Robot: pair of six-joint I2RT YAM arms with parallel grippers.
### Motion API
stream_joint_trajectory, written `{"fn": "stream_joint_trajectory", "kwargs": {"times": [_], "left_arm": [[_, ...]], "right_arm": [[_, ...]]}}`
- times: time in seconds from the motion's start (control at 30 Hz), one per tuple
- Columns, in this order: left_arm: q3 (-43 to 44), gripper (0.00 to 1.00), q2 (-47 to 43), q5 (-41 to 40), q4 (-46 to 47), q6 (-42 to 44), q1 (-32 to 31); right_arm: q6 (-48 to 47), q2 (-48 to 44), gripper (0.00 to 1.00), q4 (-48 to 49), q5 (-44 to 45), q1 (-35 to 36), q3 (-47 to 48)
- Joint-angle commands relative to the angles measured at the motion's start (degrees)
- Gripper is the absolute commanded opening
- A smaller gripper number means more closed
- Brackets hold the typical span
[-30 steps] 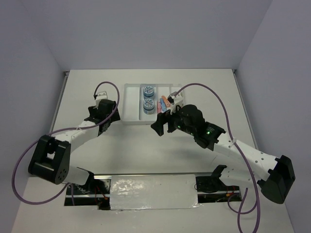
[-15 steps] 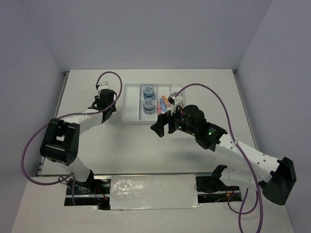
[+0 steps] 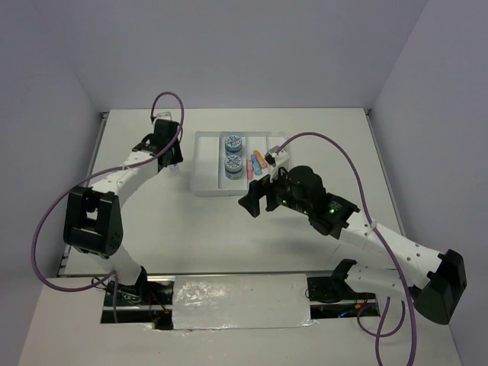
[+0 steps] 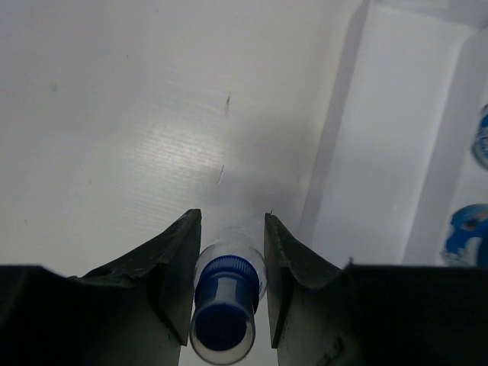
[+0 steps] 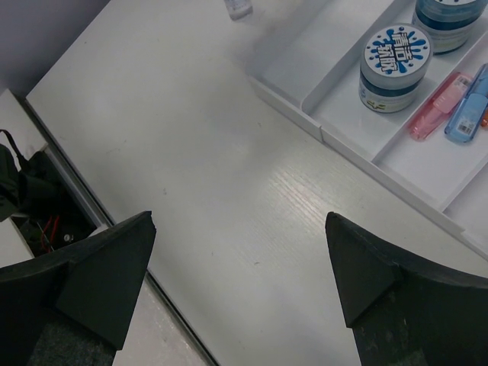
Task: Sort the stationery into containers
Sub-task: Pick up the stationery from the center of the board, then place the stationery in the storage box, then reset both arms
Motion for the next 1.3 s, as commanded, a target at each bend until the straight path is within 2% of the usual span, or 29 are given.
{"fn": "stream_joint_trajectory", "kwargs": {"times": [0.0,0.13,0.23,0.4,0.53,0.77,0.87,0.9,0.97,1.0,1.03,1.07,1.1,1.27], "left_arm": [[11.2,0.01,0.0,3.5,-13.4,-1.4,0.1],[21.3,0.04,3.6,9.1,-20.9,-2.0,0.2],[29.1,0.04,9.4,16.1,-25.0,-0.9,0.0],[37.8,0.07,19.0,20.2,-27.6,-0.1,-0.4],[41.6,0.09,25.8,21.0,-29.7,0.8,-1.4],[41.6,0.15,30.1,21.1,-26.7,1.2,-2.8],[43.3,0.30,31.5,21.1,-27.5,1.6,-3.1],[43.4,0.46,31.8,21.1,-27.8,1.7,-3.1],[43.4,0.61,31.8,21.0,-27.5,1.7,-3.4],[43.4,0.71,31.7,20.3,-27.6,1.4,-3.4],[43.2,0.76,31.2,20.1,-27.6,1.2,-3.4],[42.8,0.90,30.7,20.0,-27.3,1.1,-3.4],[42.7,0.99,29.9,19.8,-27.2,1.0,-3.5],[41.0,0.99,25.1,16.9,-27.2,-0.7,-3.5]], "right_arm": [[-0.8,-2.1,1.00,-1.7,1.1,0.3,2.7],[-0.5,-2.4,1.00,-3.8,1.9,0.3,3.2],[-0.6,-2.9,1.00,-5.5,2.8,0.3,3.4],[-0.6,-4.3,1.00,-6.5,3.8,0.3,3.1],[-0.5,-4.4,1.00,-7.9,3.7,0.3,3.4],[-0.4,-4.8,1.00,-7.9,3.7,0.3,2.7],[-0.3,-4.6,1.00,-8.0,3.7,0.2,2.7],[-0.3,-4.5,1.00,-7.9,3.6,0.2,2.5],[-0.2,-4.3,1.00,-7.3,3.2,0.2,2.3],[0.0,-4.1,1.00,-7.3,3.2,0.3,2.3],[0.0,-3.8,1.00,-7.2,2.9,0.2,2.4],[0.1,-3.7,1.00,-7.2,2.7,0.2,2.4],[0.1,-3.7,1.00,-7.2,2.5,0.3,2.5],[0.1,-4.9,1.00,-7.6,3.2,0.3,2.8]]}}
